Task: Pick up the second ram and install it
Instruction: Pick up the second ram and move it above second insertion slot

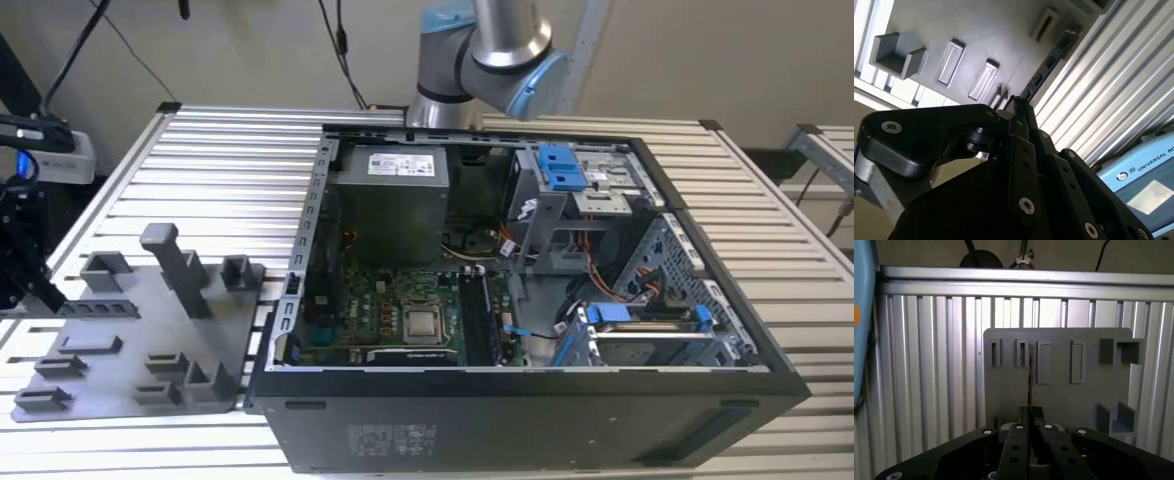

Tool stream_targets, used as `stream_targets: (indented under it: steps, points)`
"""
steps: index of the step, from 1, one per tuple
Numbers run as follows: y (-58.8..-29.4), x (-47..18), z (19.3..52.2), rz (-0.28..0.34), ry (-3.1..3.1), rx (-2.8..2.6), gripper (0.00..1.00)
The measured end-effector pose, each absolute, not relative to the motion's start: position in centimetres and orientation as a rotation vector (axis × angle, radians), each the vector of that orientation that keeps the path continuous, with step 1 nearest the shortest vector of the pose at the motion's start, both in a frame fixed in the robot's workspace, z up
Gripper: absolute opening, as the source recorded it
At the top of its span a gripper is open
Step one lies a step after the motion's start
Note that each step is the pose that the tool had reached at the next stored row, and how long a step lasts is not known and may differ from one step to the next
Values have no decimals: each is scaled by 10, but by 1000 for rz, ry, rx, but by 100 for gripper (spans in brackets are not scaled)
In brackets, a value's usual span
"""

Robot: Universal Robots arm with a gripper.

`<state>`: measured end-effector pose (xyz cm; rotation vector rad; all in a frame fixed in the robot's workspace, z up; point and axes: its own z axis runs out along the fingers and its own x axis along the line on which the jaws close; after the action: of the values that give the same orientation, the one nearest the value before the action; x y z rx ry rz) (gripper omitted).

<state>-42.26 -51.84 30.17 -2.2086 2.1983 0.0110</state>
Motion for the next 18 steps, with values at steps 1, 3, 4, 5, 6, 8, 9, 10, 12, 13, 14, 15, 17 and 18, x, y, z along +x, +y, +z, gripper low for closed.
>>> stream_targets:
  steps: [1, 3, 4, 5, 6, 8, 9, 10, 12, 13, 14, 15, 17, 18]
  points:
    - [-518, -423, 304, 11, 2199, -2209, 14]
    - [-518, -423, 307, 11, 2199, -2209, 14]
    - [-518, -423, 309, 11, 2199, -2208, 14]
    - [-518, -423, 311, 11, 2199, -2208, 14]
    - [-518, -423, 313, 11, 2199, -2208, 14]
    - [-518, -423, 316, 11, 2199, -2208, 14]
    - [-518, -423, 318, 11, 2199, -2208, 14]
    - [-518, -423, 320, 11, 2200, -2207, 14]
    - [-518, -423, 323, 11, 2202, -2205, 14]
    - [-518, -423, 325, 11, 2203, -2204, 14]
    - [-518, -423, 326, 11, 2204, -2203, 14]
    - [-518, -423, 328, 11, 2205, -2202, 14]
    - [-518, -424, 333, 11, 2206, -2201, 14]
    - [-518, -424, 335, 11, 2207, -2200, 14]
